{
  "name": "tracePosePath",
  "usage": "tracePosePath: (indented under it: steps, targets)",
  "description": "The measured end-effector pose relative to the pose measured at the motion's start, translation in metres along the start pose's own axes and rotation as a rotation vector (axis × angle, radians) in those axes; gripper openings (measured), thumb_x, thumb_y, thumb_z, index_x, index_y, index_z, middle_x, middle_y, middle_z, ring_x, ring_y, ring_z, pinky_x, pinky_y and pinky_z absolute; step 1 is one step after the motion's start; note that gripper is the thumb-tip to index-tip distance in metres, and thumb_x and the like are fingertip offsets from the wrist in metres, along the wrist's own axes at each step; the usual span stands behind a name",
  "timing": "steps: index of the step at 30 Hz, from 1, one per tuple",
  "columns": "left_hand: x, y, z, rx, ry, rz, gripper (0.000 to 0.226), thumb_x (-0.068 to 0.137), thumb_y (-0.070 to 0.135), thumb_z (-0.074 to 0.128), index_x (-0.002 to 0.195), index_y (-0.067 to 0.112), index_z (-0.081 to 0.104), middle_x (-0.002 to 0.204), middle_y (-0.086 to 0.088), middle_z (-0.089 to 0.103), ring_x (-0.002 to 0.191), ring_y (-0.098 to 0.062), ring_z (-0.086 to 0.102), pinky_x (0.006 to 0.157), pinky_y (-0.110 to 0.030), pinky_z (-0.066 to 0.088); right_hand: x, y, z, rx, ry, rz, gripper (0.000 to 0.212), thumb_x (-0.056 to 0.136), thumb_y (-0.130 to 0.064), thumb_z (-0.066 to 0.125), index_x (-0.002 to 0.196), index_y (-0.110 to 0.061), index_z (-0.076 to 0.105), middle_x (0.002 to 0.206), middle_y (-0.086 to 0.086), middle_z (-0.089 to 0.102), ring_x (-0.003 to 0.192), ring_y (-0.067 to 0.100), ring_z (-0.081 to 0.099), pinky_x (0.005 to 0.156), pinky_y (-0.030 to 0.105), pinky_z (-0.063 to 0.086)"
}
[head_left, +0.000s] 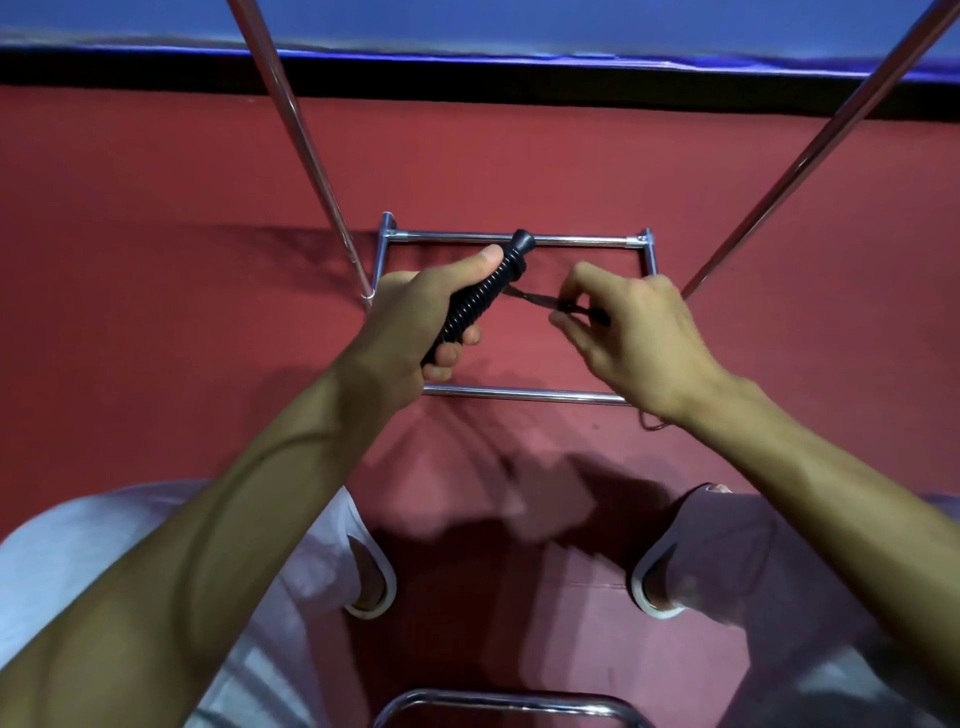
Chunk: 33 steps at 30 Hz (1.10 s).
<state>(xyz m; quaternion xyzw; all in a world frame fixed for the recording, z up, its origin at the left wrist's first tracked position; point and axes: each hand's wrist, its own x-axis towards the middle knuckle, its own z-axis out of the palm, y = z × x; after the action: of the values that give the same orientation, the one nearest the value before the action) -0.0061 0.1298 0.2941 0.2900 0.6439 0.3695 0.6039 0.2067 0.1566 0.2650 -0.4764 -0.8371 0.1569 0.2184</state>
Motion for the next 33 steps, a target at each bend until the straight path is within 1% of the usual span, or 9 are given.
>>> tracePosePath:
  steps: [5, 7, 9, 12, 14, 17, 22, 28, 33]
  targets:
    - [0.002, 0.003, -0.003, -0.050, -0.037, -0.012, 0.064, 0.085, 0.057, 0.073, 0.123, 0.005, 0.067, 0.059, -0.003, 0.050, 0.035, -0.008, 0.030, 0.035, -0.015, 0.021, 0.002, 0.008, -0.001, -0.234, 0.135, -0.024, 0.038, 0.101, -0.048, 0.049, 0.090, -0.018, 0.070, 0.071, -0.001, 0.059, 0.068, 0.031, 0.060, 0.052, 0.037, 0.043]
    - [0.002, 0.003, 0.001, -0.030, 0.003, 0.016, 0.056, 0.085, 0.056, 0.074, 0.111, 0.006, 0.072, 0.058, -0.004, 0.051, 0.035, -0.010, 0.031, 0.036, -0.014, 0.021, 0.003, 0.007, 0.001, -0.228, 0.047, 0.039, 0.046, 0.103, -0.048, 0.047, 0.079, -0.013, 0.064, 0.063, -0.002, 0.056, 0.063, 0.033, 0.057, 0.053, 0.036, 0.043]
    - [0.001, 0.000, 0.008, 0.035, 0.072, 0.092, 0.037, 0.087, 0.052, 0.074, 0.089, 0.016, 0.074, 0.057, -0.006, 0.052, 0.035, -0.012, 0.033, 0.039, -0.015, 0.023, 0.007, 0.006, 0.004, 0.132, -0.166, 0.209, 0.044, 0.104, -0.041, 0.053, 0.076, -0.011, 0.069, 0.051, -0.004, 0.054, 0.049, 0.025, 0.050, 0.053, 0.032, 0.042]
    - [0.000, -0.009, 0.017, 0.130, 0.139, 0.274, 0.013, 0.091, 0.043, 0.074, 0.097, 0.033, 0.078, 0.055, -0.006, 0.051, 0.036, -0.014, 0.037, 0.038, -0.018, 0.028, 0.012, -0.005, -0.002, 0.826, -0.414, 0.526, 0.041, 0.106, -0.029, 0.054, 0.078, -0.002, 0.069, 0.046, -0.003, 0.033, 0.042, 0.013, 0.022, 0.042, 0.021, 0.020]
    - [0.005, -0.016, 0.018, 0.224, 0.202, 0.437, 0.011, 0.090, 0.040, 0.076, 0.101, 0.038, 0.077, 0.052, 0.007, 0.054, 0.040, -0.009, 0.044, 0.041, -0.023, 0.037, 0.015, -0.007, -0.007, 0.941, -0.467, 0.562, 0.040, 0.107, -0.028, 0.050, 0.078, -0.003, 0.064, 0.047, -0.003, 0.027, 0.043, 0.010, 0.017, 0.041, 0.019, 0.013]
    - [0.016, -0.024, 0.019, 0.446, 0.265, 0.550, 0.034, 0.082, 0.054, 0.073, 0.108, 0.034, 0.080, 0.068, 0.019, 0.070, 0.062, -0.003, 0.062, 0.065, -0.034, 0.056, 0.015, -0.007, -0.011, 0.921, -0.472, 0.561, 0.040, 0.108, -0.026, 0.047, 0.079, -0.005, 0.062, 0.050, -0.003, 0.026, 0.046, 0.011, 0.017, 0.045, 0.024, 0.010]
    - [0.021, -0.030, 0.018, 0.748, 0.197, 0.534, 0.061, 0.075, 0.069, 0.060, 0.124, 0.035, 0.072, 0.115, 0.008, 0.076, 0.109, -0.012, 0.070, 0.095, -0.036, 0.055, 0.007, -0.005, -0.008, 0.635, -0.445, 0.456, 0.045, 0.110, -0.026, 0.045, 0.070, -0.011, 0.062, 0.047, -0.009, 0.032, 0.044, 0.011, 0.024, 0.043, 0.024, 0.022]
    - [0.017, -0.033, 0.019, 1.078, -0.112, 0.591, 0.032, 0.087, 0.049, 0.053, 0.109, 0.037, 0.071, 0.078, 0.004, 0.069, 0.075, -0.022, 0.064, 0.069, -0.040, 0.055, 0.001, -0.006, -0.011, 0.321, -0.517, 0.401, 0.047, 0.106, -0.023, 0.051, 0.063, -0.014, 0.065, 0.051, -0.001, 0.040, 0.037, 0.007, 0.031, 0.039, 0.017, 0.025]
    - [0.013, -0.034, 0.023, 1.207, -0.103, 0.588, 0.054, 0.069, 0.078, 0.067, 0.111, 0.045, 0.071, 0.074, 0.009, 0.064, 0.077, -0.023, 0.064, 0.068, -0.033, 0.054, 0.000, -0.004, -0.007, 0.533, -0.663, 0.604, 0.043, 0.105, -0.018, 0.050, 0.066, -0.008, 0.063, 0.043, -0.007, 0.038, 0.039, 0.009, 0.027, 0.044, 0.026, 0.018]
